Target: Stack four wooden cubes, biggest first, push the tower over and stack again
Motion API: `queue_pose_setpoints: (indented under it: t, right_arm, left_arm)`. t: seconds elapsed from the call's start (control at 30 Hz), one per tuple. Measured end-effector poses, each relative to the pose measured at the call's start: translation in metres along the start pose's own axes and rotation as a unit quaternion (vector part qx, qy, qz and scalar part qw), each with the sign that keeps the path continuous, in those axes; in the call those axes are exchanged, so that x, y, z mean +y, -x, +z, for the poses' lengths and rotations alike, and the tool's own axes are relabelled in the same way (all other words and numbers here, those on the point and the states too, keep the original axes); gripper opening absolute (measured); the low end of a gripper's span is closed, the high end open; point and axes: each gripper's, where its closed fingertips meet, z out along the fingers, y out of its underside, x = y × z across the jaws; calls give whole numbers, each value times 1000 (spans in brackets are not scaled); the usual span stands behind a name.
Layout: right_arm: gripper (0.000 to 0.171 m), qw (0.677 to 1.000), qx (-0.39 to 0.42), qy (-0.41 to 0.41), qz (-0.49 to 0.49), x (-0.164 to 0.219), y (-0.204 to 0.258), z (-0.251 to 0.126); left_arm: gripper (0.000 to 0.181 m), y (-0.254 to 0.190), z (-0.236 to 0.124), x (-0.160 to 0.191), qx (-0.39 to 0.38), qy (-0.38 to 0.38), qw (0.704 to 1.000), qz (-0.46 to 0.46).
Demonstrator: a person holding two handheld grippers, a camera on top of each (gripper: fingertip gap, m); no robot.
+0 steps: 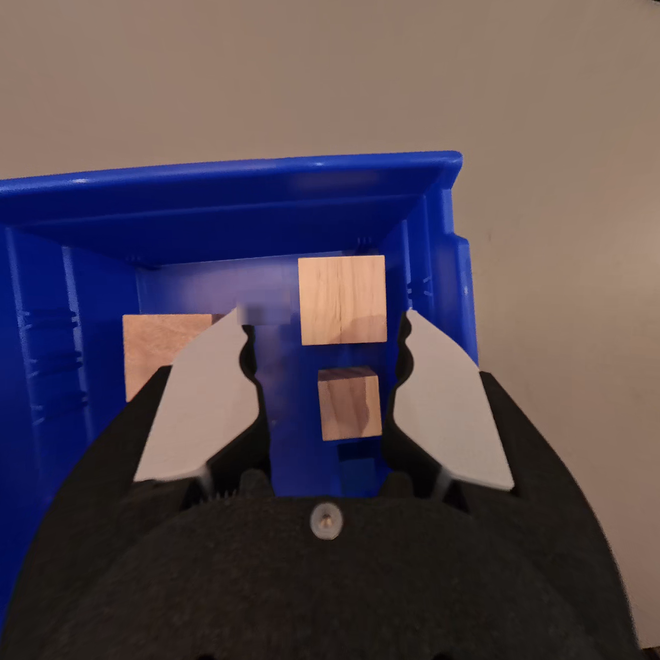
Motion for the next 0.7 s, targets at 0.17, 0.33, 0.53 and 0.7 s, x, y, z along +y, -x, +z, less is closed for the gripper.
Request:
queue_pose_setpoints:
  t: [0.17,0.33,0.53,0.7]
  right_arm:
    - [131,1000,2,0,0,-1,0,-1]
    - [131,1000,2,3,4,5,0,0]
    - [131,1000,4,-1,9,7,-3,-2]
    - [131,1000,7,-4,12,8,-6,-4]
  left_arm:
    - [73,-7,7,-2,16,5,1000,-4]
    - [71,-6,13,0,14,20,1000,-6]
    - [63,-6,27,8,14,54,998,2]
    - [55,-10,29,8,30,58,998,7]
